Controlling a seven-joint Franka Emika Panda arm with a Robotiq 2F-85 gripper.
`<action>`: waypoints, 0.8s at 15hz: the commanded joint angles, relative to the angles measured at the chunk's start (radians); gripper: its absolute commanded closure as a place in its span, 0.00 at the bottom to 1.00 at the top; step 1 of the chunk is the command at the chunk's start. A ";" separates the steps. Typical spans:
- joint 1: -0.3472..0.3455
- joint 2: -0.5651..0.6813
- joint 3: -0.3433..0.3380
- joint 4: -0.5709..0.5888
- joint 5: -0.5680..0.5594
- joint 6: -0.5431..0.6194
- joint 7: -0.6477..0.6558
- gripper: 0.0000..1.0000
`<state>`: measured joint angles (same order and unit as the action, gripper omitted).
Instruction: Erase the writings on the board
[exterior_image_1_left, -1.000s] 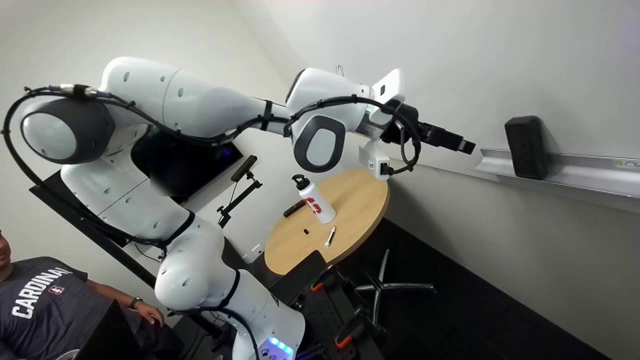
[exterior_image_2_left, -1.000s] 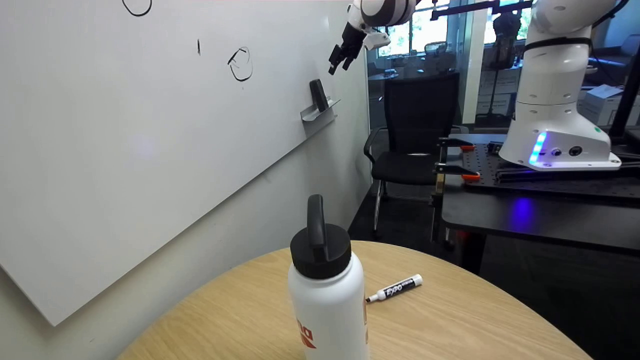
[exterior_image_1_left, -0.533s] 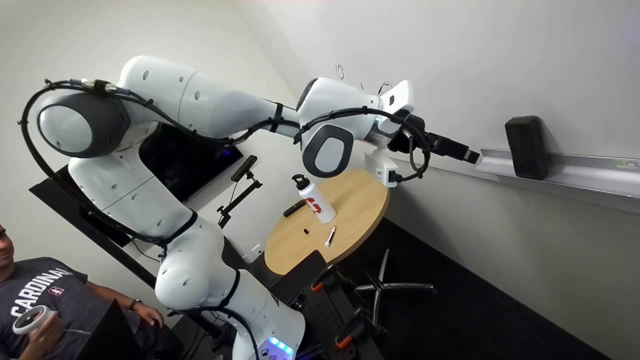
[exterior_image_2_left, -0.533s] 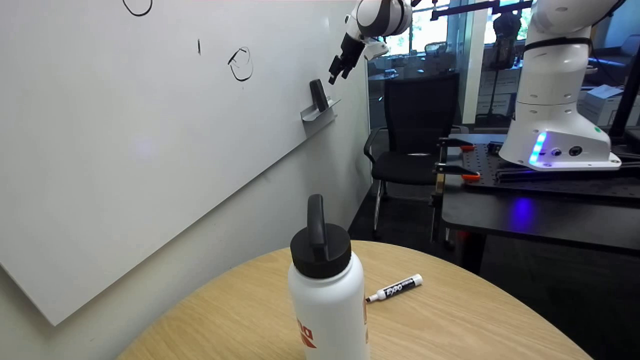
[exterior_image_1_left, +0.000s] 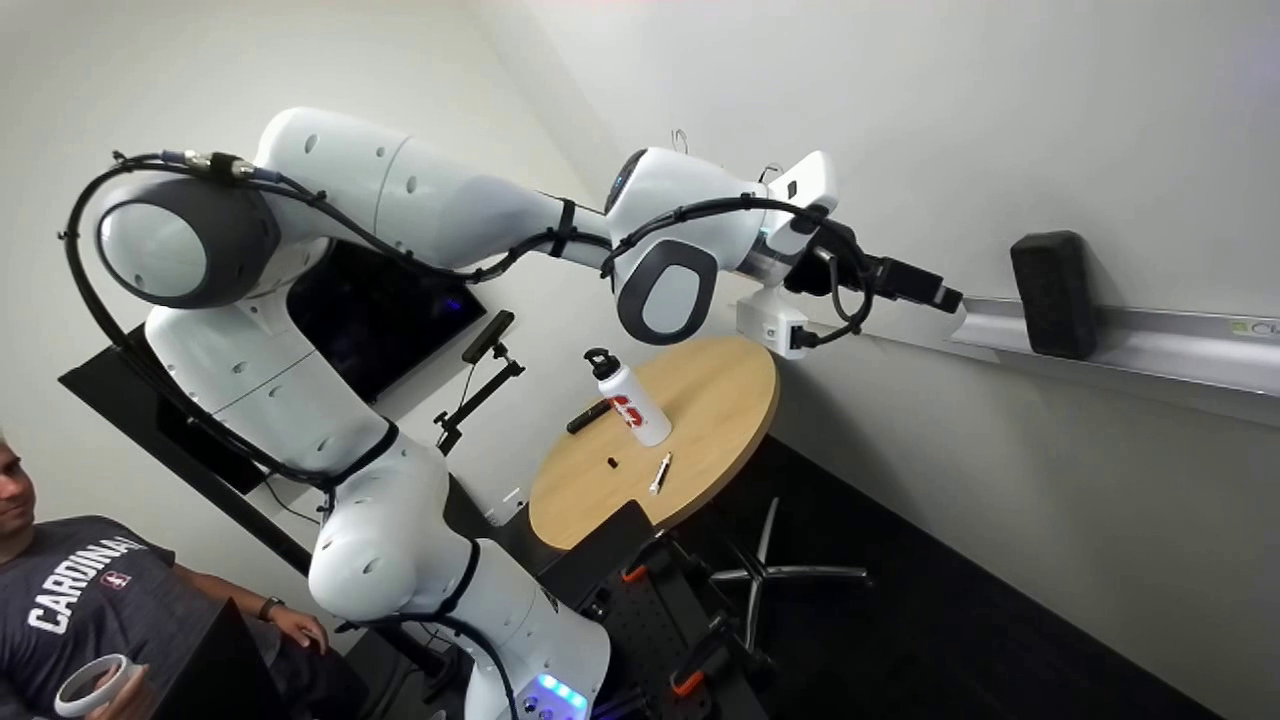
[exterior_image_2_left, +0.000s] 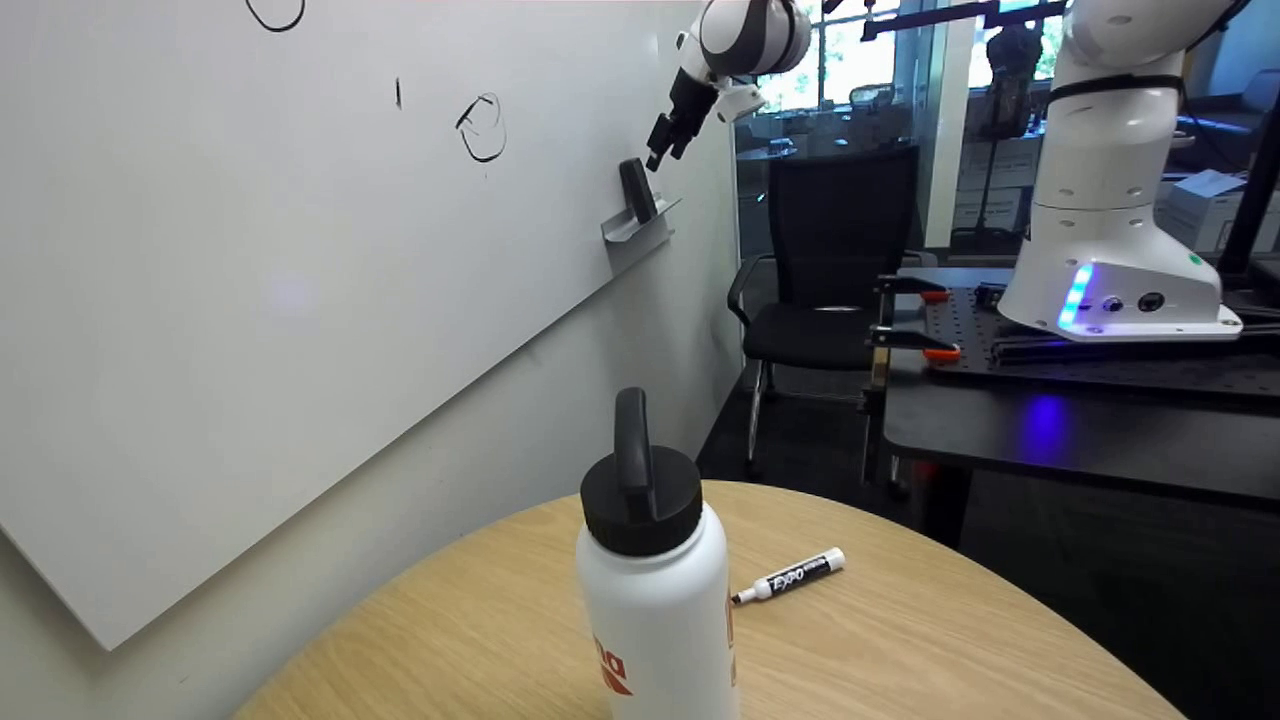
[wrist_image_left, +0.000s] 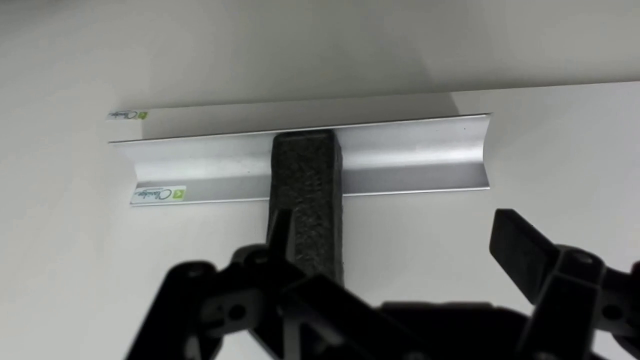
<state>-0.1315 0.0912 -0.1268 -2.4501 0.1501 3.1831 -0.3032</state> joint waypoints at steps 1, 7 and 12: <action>-0.065 0.087 0.027 0.096 0.015 -0.024 -0.068 0.00; -0.255 0.174 0.170 0.183 0.028 -0.039 -0.171 0.00; -0.502 0.242 0.408 0.255 0.047 -0.079 -0.286 0.00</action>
<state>-0.5345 0.2914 0.1988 -2.2538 0.1783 3.1502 -0.5175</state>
